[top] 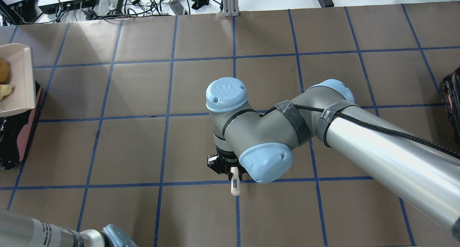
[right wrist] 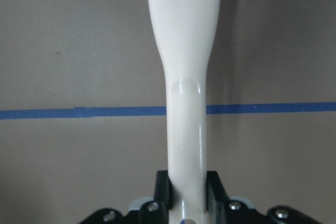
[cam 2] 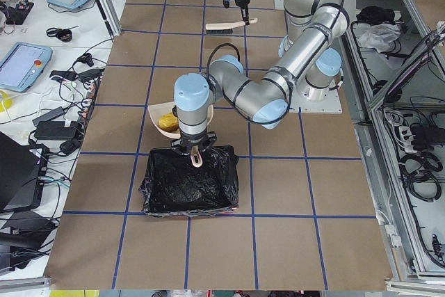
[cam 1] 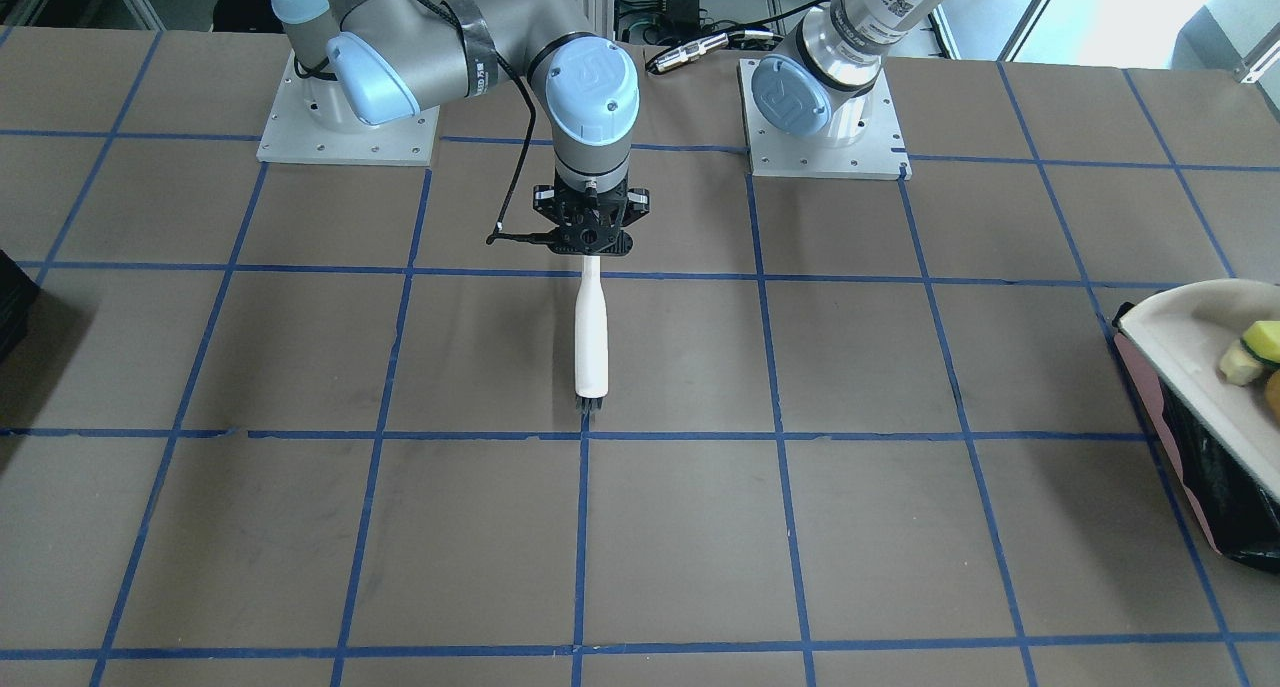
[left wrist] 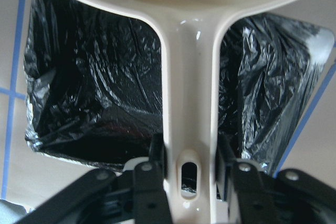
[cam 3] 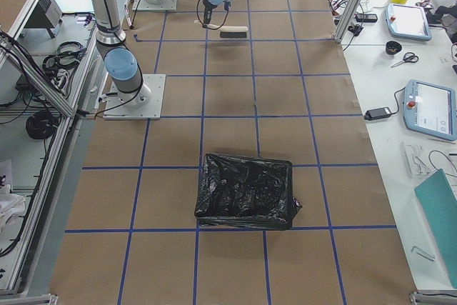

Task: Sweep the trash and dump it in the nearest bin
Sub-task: 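Tip the dustpan with the left gripper to dump items into the bin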

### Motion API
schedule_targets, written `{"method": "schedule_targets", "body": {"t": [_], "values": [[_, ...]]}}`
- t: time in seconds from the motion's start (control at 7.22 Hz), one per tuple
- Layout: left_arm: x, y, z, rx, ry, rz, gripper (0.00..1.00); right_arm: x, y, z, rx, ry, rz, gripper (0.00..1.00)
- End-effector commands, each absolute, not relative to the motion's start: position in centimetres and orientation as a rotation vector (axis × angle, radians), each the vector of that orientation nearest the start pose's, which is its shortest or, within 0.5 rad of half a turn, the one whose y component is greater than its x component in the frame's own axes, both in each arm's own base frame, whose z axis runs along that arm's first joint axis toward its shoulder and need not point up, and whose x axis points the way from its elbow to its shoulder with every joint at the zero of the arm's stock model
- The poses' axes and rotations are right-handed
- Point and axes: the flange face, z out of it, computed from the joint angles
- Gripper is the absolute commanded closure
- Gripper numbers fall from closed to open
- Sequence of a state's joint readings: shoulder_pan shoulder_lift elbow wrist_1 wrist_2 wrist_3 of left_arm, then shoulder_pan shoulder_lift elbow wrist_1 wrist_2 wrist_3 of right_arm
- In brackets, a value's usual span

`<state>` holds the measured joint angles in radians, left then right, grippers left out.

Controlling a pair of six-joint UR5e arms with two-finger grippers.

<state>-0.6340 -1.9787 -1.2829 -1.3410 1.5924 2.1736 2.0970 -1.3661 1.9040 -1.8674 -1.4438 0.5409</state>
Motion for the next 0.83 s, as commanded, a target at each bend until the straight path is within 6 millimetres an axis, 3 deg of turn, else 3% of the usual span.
{"method": "schedule_targets", "body": {"t": [0.0, 0.28, 0.42, 0.69], "values": [[52.2, -46.2, 44.3, 1.643, 2.479, 0.143, 1.00, 37.5, -35.3, 25.9, 0.127, 3.120, 0.435, 1.00], [56.6, -43.7, 42.6, 1.576, 2.529, 0.225, 1.00, 37.6, -35.3, 25.6, 0.143, 3.121, 0.435, 1.00], [58.2, -43.3, 43.2, 1.543, 2.478, 0.388, 1.00, 37.6, -35.3, 25.5, 0.192, 3.122, 0.440, 1.00], [59.4, -44.1, 42.0, 1.541, 2.426, 0.430, 1.00, 37.7, -35.2, 25.4, 0.204, 3.121, 0.440, 1.00]]}}
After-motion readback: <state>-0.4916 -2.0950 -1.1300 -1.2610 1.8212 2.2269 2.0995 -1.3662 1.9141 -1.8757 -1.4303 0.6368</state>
